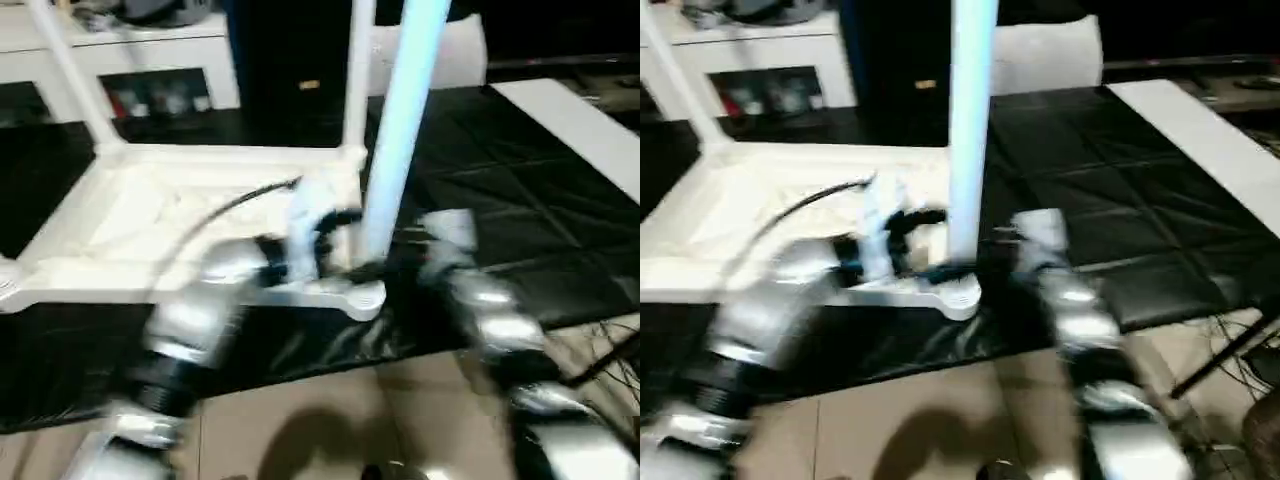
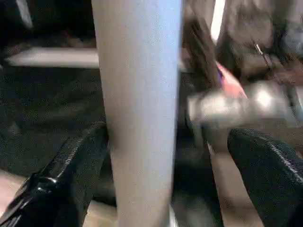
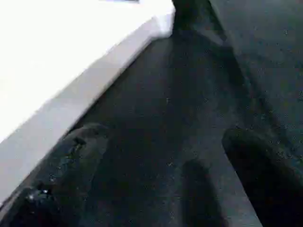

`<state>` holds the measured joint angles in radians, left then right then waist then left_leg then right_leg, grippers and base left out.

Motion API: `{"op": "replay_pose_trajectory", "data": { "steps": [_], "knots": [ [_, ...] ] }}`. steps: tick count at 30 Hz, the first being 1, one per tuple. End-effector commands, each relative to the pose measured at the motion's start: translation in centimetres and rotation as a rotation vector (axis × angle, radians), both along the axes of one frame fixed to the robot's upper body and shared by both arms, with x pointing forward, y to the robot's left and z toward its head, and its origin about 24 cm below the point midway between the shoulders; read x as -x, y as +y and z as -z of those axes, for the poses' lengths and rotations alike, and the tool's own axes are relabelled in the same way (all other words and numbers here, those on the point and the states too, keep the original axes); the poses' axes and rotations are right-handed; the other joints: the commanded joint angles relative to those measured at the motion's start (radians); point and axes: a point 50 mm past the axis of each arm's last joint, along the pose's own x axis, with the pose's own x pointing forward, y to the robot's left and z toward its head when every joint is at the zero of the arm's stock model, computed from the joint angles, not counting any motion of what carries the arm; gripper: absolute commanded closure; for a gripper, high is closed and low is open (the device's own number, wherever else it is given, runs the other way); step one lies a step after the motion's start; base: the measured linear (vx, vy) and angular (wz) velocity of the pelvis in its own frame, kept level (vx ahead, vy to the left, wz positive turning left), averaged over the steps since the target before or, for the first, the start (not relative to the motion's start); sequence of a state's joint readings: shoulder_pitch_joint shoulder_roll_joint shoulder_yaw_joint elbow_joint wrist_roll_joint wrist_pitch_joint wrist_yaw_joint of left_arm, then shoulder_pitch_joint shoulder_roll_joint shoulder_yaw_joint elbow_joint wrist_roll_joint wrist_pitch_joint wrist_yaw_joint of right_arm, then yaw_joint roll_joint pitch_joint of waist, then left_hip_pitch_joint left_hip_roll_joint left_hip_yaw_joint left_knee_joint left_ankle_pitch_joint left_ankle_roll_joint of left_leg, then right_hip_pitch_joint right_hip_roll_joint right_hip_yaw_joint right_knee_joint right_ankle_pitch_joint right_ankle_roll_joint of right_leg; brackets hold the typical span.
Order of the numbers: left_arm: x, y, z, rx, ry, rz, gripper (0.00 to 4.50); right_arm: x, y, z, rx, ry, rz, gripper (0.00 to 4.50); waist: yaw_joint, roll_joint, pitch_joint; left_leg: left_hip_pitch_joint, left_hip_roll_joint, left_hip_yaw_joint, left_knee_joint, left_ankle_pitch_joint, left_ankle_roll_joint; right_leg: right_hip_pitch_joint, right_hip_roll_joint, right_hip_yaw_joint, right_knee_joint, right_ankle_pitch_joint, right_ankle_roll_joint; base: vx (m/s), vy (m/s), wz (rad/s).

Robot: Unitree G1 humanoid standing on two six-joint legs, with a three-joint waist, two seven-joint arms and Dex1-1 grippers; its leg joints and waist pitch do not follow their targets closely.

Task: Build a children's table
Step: Rotate table base, then rotate leg to tighten

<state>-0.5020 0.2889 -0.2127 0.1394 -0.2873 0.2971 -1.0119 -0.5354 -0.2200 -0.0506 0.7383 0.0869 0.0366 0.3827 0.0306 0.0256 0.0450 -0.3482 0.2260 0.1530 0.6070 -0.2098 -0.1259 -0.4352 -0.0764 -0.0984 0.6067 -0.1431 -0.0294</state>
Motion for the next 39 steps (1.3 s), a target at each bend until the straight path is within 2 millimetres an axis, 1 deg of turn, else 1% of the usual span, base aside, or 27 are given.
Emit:
{"op": "replay_pose_trajectory", "data": {
  "steps": [1, 2, 3, 5, 6, 7, 8, 9, 10, 11, 12, 13, 14, 15, 16, 17, 18, 21, 22, 25, 28, 31, 34, 35, 36, 37, 39],
  "knots": [
    [-0.4, 0.7, 0.6, -0.1, -0.017, 0.051, 0.41, 0.3, -0.5, -1.0, -0.008, -0.033, -0.059, 0.0, 0.003, 0.003, -0.068, -0.01, -0.023, 0.021, -0.062, -0.16, 0.083, 0.084, -0.03, 0.035, -0.08, -0.294, -0.152, 0.0, 0.0, 0.0],
    [-0.7, 1.3, 1.1, -0.169, -0.022, 0.064, 0.41, 0.6, -0.9, -1.3, -0.013, -0.043, -0.079, 0.0, 0.003, 0.005, -0.07, -0.009, -0.021, 0.022, -0.061, -0.16, 0.078, 0.083, -0.032, 0.036, -0.076, -0.292, -0.154, 0.0, 0.0, 0.0],
    [-1.0, 1.9, 1.6, -0.244, -0.03, 0.076, 0.41, 1.0, -1.2, -1.7, -0.022, -0.052, -0.112, 0.0, 0.004, 0.002, -0.068, -0.008, -0.026, 0.022, -0.064, -0.169, 0.09, 0.084, -0.026, 0.035, -0.087, -0.312, -0.134, 0.0, 0.0, 0.0],
    [-1.3, 2.6, 2.1, -0.326, -0.036, 0.093, 0.56, 1.6, -1.4, -2.2, -0.031, -0.066, -0.164, 0.0, 0.006, 0.003, -0.071, -0.01, -0.022, 0.019, -0.064, -0.162, 0.081, 0.087, -0.032, 0.037, -0.079, -0.305, -0.133, 0.0, 0.0, 0.0],
    [-1.6, 2.8, 2.3, -0.35, -0.037, 0.092, 0.72, 1.9, -1.4, -2.4, -0.019, -0.073, -0.19, 0.0, 0.008, 0.002, -0.068, -0.01, -0.023, 0.02, -0.065, -0.162, 0.08, 0.087, -0.031, 0.036, -0.084, -0.321, -0.125, 0.0, 0.0, 0.0],
    [-2.0, 3.0, 2.4, -0.379, -0.052, 0.079, 0.83, 2.3, -1.4, -2.4, -0.005, -0.059, -0.222, 0.0, 0.009, 0.001, -0.071, -0.01, -0.024, 0.021, -0.062, -0.152, 0.079, 0.088, -0.03, 0.037, -0.084, -0.314, -0.122, 0.0, 0.0, 0.0],
    [-2.7, 3.1, 2.8, -0.426, -0.066, 0.068, 0.85, 3.2, -1.1, -2.6, 0.016, -0.035, -0.321, 0.0, 0.011, 0.001, -0.07, -0.013, -0.025, 0.02, -0.062, -0.148, 0.08, 0.089, -0.031, 0.037, -0.082, -0.311, -0.124, 0.0, 0.0, 0.0],
    [-2.7, 3.1, 2.8, -0.429, -0.067, 0.068, 0.9, 3.3, -1.1, -2.6, 0.016, -0.034, -0.325, 0.0, 0.015, -0.001, -0.071, -0.012, -0.026, 0.021, -0.061, -0.147, 0.084, 0.09, -0.029, 0.036, -0.086, -0.318, -0.114, 0.0, 0.0, 0.0],
    [-3.1, 3.2, 3.1, -0.465, -0.076, 0.077, 1.03, 4.3, -0.7, -2.9, 0.012, -0.02, -0.419, 0.0, 0.015, -0.007, -0.071, -0.014, -0.025, 0.021, -0.062, -0.146, 0.086, 0.09, -0.031, 0.036, -0.088, -0.327, -0.11, 0.0, 0.0, 0.0],
    [-3.1, 3.2, 3.1, -0.466, -0.076, 0.077, 1.19, 4.3, -0.7, -2.9, 0.012, -0.019, -0.422, 0.0, 0.018, -0.007, -0.071, -0.014, -0.027, 0.022, -0.061, -0.145, 0.089, 0.09, -0.03, 0.036, -0.089, -0.335, -0.102, 0.0, 0.0, 0.0],
    [-3.3, 3.2, 3.2, -0.464, -0.072, 0.082, 1.28, 4.8, -0.5, -3.0, 0.014, -0.02, -0.461, 0.0, 0.02, -0.006, -0.071, -0.017, -0.024, 0.02, -0.062, -0.136, 0.088, 0.092, -0.036, 0.036, -0.086, -0.335, -0.107, 0.0, 0.0, 0.0],
    [-3.4, 3.0, 3.2, -0.455, -0.067, 0.093, 1.3, 5.5, -0.3, -3.2, 0.008, -0.011, -0.513, 0.0, 0.022, -0.01, -0.068, -0.017, -0.029, 0.023, -0.059, -0.138, 0.092, 0.089, -0.031, 0.034, -0.096, -0.363, -0.093, 0.0, 0.0, 0.0],
    [-3.6, 2.9, 3.3, -0.445, -0.061, 0.107, 1.3, 6.2, -0.1, -3.4, 0.004, -0.004, -0.555, 0.0, 0.025, -0.011, -0.072, -0.016, -0.026, 0.021, -0.059, -0.134, 0.089, 0.091, -0.035, 0.036, -0.09, -0.36, -0.094, 0.0, 0.0, 0.0],
    [-3.7, 2.6, 3.3, -0.429, -0.055, 0.128, 1.3, 7.0, 0.0, -3.7, -0.008, 0.014, -0.601, 0.0, 0.028, -0.012, -0.069, -0.018, -0.029, 0.023, -0.059, -0.128, 0.099, 0.09, -0.03, 0.035, -0.098, -0.37, -0.083, 0.0, 0.0, 0.0],
    [-3.7, 2.6, 3.3, -0.427, -0.056, 0.132, 1.5, 7.2, 0.0, -3.8, -0.01, 0.019, -0.607, 0.0, 0.033, -0.012, -0.071, -0.019, -0.026, 0.02, -0.061, -0.126, 0.101, 0.092, -0.035, 0.036, -0.093, -0.372, -0.079, 0.0, 0.0, 0.0],
    [-3.8, 2.5, 3.4, -0.431, -0.056, 0.136, 1.65, 7.5, 0.0, -3.9, -0.015, 0.024, -0.625, 0.0, 0.034, -0.015, -0.072, -0.02, -0.027, 0.021, -0.061, -0.123, 0.102, 0.091, -0.035, 0.035, -0.096, -0.374, -0.075, 0.0, 0.0, 0.0],
    [-3.8, 2.5, 3.5, -0.436, -0.056, 0.138, 1.72, 7.8, 0.0, -3.9, -0.018, 0.027, -0.637, 0.0, 0.034, -0.014, -0.071, -0.019, -0.026, 0.021, -0.061, -0.123, 0.1, 0.089, -0.035, 0.034, -0.096, -0.379, -0.074, 0.0, 0.0, 0.0],
    [-3.8, 2.2, 3.9, -0.436, -0.033, 0.159, 1.73, 8.8, -0.1, -4.0, -0.03, 0.06, -0.688, 0.0, 0.041, -0.016, -0.069, -0.017, -0.026, 0.022, -0.061, -0.132, 0.1, 0.086, -0.034, 0.032, -0.103, -0.414, -0.065, 0.0, 0.0, 0.0],
    [-3.8, 2.2, 4.0, -0.439, -0.024, 0.169, 2.09, 9.1, -0.1, -4.1, -0.036, 0.07, -0.705, 0.0, 0.044, -0.013, -0.07, -0.018, -0.025, 0.02, -0.062, -0.127, 0.099, 0.087, -0.036, 0.032, -0.101, -0.411, -0.065, 0.0, 0.0, 0.0],
    [-3.9, 2.3, 4.3, -0.453, -0.016, 0.178, 2.18, 9.6, -0.1, -4.2, -0.042, 0.084, -0.722, 0.0, 0.046, -0.014, -0.071, -0.016, -0.022, 0.02, -0.065, -0.136, 0.097, 0.086, -0.037, 0.031, -0.103, -0.404, -0.066, 0.0, 0.0, 0.0],
    [-4.0, 2.4, 4.5, -0.465, -0.013, 0.177, 2.54, 9.9, 0.0, -4.4, -0.045, 0.098, -0.735, 0.0, 0.05, -0.015, -0.071, -0.017, -0.024, 0.019, -0.065, -0.134, 0.094, 0.087, -0.037, 0.03, -0.104, -0.399, -0.064, 0.0, 0.0, 0.0],
    [-4.2, 2.6, 4.7, -0.469, -0.002, 0.169, 2.65, 10.2, 0.1, -4.5, -0.055, 0.114, -0.751, 0.0, 0.062, -0.018, -0.07, -0.015, -0.026, 0.022, -0.063, -0.131, 0.094, 0.085, -0.037, 0.032, -0.107, -0.411, -0.053, 0.0, 0.0, 0.0],
    [-4.3, 2.4, 4.7, -0.452, 0.004, 0.161, 2.91, 10.2, 0.2, -4.5, -0.05, 0.114, -0.755, 0.0, 0.066, -0.019, -0.071, -0.017, -0.024, 0.021, -0.064, -0.12, 0.091, 0.085, -0.039, 0.032, -0.104, -0.4, -0.056, 0.0, 0.0, 0.0],
    [-4.3, 2.3, 4.8, -0.448, 0.006, 0.16, 3.02, 10.2, 0.2, -4.5, -0.049, 0.114, -0.755, 0.0, 0.067, -0.021, -0.071, -0.018, -0.024, 0.021, -0.064, -0.117, 0.091, 0.086, -0.04, 0.031, -0.102, -0.398, -0.059, 0.0, 0.0, 0.0],
    [-4.3, 2.2, 4.8, -0.443, 0.008, 0.161, 3.03, 10.2, 0.2, -4.5, -0.05, 0.116, -0.756, 0.0, 0.068, -0.021, -0.071, -0.017, -0.024, 0.021, -0.064, -0.116, 0.091, 0.086, -0.04, 0.032, -0.102, -0.396, -0.058, 0.0, 0.0, 0.0],
    [-4.4, 2.1, 4.8, -0.442, 0.008, 0.163, 3.23, 10.2, 0.4, -4.5, -0.052, 0.118, -0.76, 0.0, 0.068, -0.021, -0.071, -0.019, -0.025, 0.021, -0.063, -0.113, 0.094, 0.087, -0.039, 0.031, -0.103, -0.396, -0.056, 0.0, 0.0, 0.0],
    [-4.3, 1.9, 5.0, -0.446, 0.012, 0.171, 3.23, 10.2, 0.4, -4.5, -0.052, 0.12, -0.763, 0.0, 0.069, -0.018, -0.071, -0.018, -0.024, 0.02, -0.064, -0.113, 0.092, 0.087, -0.041, 0.032, -0.102, -0.392, -0.058, 0.0, 0.0, 0.0]
  ]
}}
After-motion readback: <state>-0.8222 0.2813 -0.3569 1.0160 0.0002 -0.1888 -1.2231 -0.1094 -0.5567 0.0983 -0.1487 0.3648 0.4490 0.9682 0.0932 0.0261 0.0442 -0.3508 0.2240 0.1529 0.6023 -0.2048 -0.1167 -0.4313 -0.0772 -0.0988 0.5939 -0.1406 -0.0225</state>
